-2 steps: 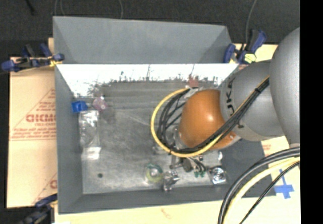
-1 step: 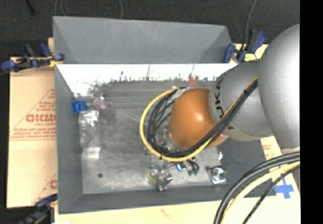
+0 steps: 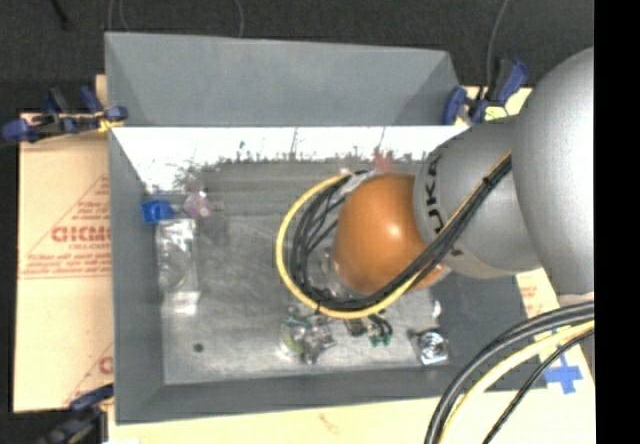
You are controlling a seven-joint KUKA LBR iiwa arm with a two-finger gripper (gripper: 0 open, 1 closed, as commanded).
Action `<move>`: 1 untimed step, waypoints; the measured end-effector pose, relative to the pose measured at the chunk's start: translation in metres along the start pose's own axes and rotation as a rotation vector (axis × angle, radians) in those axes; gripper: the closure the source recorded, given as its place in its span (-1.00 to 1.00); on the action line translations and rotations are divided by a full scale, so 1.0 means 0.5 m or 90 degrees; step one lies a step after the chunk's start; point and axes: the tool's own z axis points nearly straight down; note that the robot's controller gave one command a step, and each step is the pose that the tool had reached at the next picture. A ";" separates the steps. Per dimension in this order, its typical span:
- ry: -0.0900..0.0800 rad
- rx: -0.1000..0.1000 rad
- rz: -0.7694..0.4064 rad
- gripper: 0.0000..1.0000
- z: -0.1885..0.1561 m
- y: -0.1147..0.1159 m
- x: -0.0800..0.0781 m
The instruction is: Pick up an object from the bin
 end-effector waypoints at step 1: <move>0.006 -0.001 -0.085 1.00 -0.337 -0.004 -0.046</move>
Offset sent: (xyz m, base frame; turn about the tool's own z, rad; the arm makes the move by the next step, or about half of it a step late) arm 0.0160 0.0044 0.1641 -0.1352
